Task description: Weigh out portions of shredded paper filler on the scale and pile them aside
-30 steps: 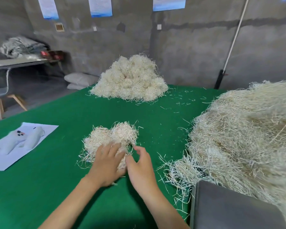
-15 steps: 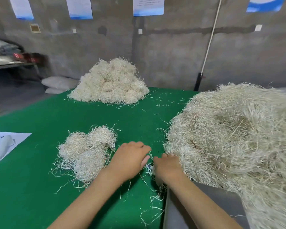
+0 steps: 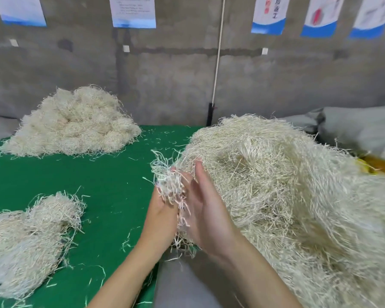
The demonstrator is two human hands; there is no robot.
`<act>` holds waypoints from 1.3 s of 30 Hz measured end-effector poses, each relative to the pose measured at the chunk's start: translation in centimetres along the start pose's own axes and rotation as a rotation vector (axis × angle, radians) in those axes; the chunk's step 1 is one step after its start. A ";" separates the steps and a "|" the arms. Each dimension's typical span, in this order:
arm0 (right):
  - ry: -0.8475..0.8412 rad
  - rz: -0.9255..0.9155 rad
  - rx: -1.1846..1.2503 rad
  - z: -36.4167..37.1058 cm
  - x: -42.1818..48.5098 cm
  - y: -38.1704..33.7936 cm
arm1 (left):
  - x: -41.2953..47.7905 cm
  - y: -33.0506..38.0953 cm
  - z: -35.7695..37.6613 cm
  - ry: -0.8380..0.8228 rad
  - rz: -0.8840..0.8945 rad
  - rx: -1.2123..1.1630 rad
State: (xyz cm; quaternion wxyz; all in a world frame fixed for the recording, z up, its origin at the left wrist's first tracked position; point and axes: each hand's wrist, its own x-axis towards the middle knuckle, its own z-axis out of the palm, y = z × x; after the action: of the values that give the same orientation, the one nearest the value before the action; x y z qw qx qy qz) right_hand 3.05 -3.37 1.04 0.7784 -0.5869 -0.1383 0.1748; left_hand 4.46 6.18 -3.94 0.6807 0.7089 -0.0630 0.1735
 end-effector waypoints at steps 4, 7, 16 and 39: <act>0.301 -0.221 -0.278 -2.7 -3.7 1.2 | -1.3 2.6 -0.4 -0.127 0.155 0.186; 0.520 -0.317 -0.256 -6.3 -7.9 1.8 | -2.1 3.0 -2.0 -0.644 0.014 0.668; 0.992 -0.251 -0.706 -7.4 -11.8 5.1 | -3.5 3.4 -2.9 -0.851 -0.089 0.831; 0.403 0.052 -2.045 -14.1 -1.9 -0.5 | 3.6 -2.2 -0.2 -0.588 -0.021 0.431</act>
State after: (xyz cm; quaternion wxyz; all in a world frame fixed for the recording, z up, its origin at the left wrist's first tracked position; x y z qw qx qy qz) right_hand 7.28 -16.49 -2.36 -0.0855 -0.9874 -0.0750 -0.1102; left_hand 8.51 7.01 -4.76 0.4704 0.8562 -0.2106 -0.0353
